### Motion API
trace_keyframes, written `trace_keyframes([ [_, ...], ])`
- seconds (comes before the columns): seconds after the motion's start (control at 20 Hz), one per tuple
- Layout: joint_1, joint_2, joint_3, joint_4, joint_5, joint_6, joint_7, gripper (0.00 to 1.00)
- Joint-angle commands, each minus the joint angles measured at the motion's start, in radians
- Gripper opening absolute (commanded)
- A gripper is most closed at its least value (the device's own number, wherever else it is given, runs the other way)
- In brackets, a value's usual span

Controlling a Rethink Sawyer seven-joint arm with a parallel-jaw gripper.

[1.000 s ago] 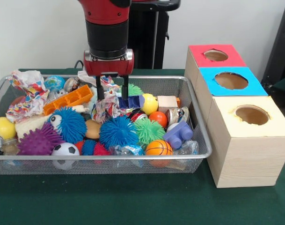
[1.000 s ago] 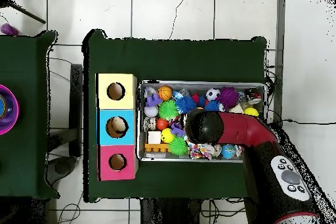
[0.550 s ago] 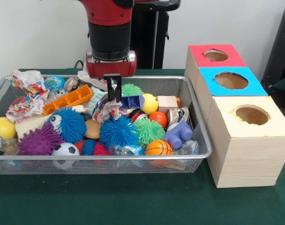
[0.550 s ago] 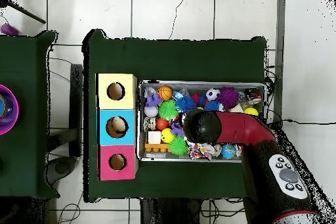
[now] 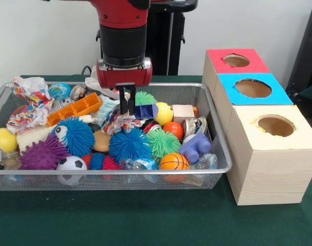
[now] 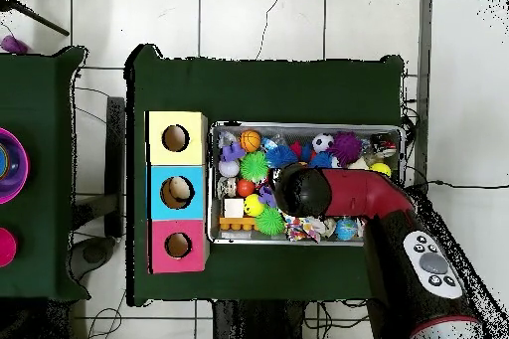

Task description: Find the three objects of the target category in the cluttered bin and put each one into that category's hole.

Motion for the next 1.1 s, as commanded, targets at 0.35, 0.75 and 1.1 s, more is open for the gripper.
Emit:
trace_keyframes([
  [0.35, 0.074, -0.254, 0.009, 0.192, 0.026, 0.082, 0.062, 0.00],
  [0.75, 0.167, -0.395, -0.051, 0.227, 0.075, 0.201, 0.102, 0.00],
  [1.1, 0.254, -0.410, -0.099, 0.296, 0.131, 0.169, 0.216, 0.00],
])
